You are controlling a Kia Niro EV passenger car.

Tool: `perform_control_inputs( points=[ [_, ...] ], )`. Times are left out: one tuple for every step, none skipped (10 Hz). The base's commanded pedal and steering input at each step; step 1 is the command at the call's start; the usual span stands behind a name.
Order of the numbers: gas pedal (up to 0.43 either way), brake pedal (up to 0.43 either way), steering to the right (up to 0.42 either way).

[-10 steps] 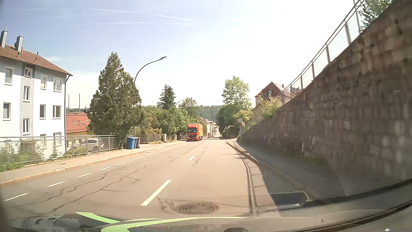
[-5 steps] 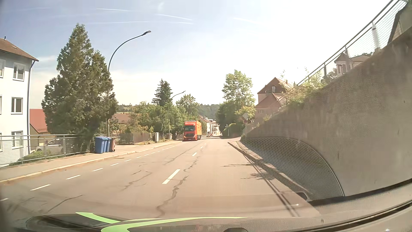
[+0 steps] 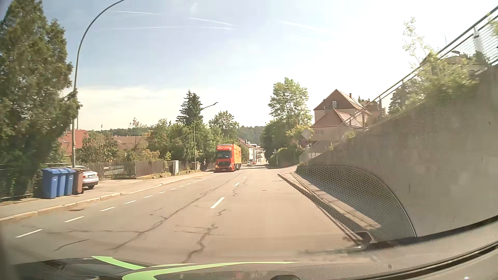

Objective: Follow the waypoints while adhering to traffic rules and regulations

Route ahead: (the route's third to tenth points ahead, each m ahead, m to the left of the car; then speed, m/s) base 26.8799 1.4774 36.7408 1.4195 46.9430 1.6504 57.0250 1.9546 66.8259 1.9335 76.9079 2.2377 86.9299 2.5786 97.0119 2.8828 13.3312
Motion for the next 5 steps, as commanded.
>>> perform_control_inputs(
  points=[
    [0.0,0.177,0.002],
    [0.0,0.177,0.002],
    [0.0,0.116,0.002],
    [0.0,0.0,0.002],
    [0.0,0.0,0.002]
  ],
)
